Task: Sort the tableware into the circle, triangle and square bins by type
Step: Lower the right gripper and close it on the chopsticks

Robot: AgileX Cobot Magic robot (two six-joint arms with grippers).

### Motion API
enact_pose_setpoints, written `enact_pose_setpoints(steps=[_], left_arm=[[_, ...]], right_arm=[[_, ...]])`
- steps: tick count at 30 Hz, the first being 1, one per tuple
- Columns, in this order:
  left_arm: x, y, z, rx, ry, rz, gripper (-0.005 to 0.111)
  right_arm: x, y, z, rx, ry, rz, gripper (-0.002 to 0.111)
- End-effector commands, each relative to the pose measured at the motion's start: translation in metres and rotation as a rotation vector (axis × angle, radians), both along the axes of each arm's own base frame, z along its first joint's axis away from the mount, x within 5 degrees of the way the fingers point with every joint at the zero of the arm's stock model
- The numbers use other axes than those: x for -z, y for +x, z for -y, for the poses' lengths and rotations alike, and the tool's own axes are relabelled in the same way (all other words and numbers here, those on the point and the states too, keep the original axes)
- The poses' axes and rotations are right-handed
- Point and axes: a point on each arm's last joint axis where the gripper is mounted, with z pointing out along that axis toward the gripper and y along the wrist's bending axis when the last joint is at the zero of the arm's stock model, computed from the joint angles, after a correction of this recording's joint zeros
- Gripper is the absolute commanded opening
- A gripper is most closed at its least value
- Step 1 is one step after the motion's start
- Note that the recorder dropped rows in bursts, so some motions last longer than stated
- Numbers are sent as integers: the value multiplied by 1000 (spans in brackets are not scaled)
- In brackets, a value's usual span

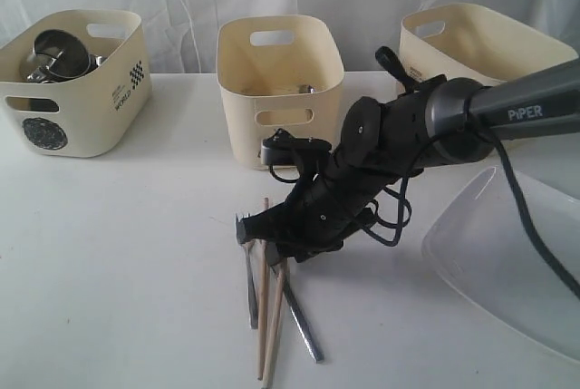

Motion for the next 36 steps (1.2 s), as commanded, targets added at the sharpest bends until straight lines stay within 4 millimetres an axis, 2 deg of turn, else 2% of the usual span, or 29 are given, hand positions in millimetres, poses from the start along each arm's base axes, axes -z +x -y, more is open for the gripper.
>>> enact_pose_setpoints(steps=[1, 8, 14, 17, 19, 23, 24, 26, 30, 33, 36], left_arm=[[5, -1, 1, 8, -8, -31, 1], [5, -1, 1, 8, -8, -31, 1], [5, -1, 1, 8, -8, -31, 1], [5, -1, 1, 8, -8, -31, 1], [5, -1, 1, 8, -8, -31, 1], [5, -1, 1, 8, -8, -31, 1], [5, -1, 1, 8, -8, -31, 1], [5, -1, 1, 8, -8, -31, 1], [5, -1, 1, 8, -8, -31, 1], [5, -1, 1, 8, -8, -31, 1], [5, -1, 1, 8, -8, -31, 1]], right_arm=[[1, 4, -2, 41, 26, 7, 33], [3, 8, -2, 75, 39, 35, 31], [2, 10, -2, 96, 43, 52, 3], [-2, 9, -3, 110, 64, 40, 1], [-17, 9, -5, 88, 85, 50, 1], [-68, 13, -8, 14, 129, 190, 1], [-76, 14, -9, 13, 139, 210, 1], [-79, 14, -9, 17, 147, 221, 1], [-73, 8, -17, -76, 123, 197, 7], [-63, 2, -27, -197, 90, 202, 23], [-53, 2, -34, -213, 76, 204, 40]])
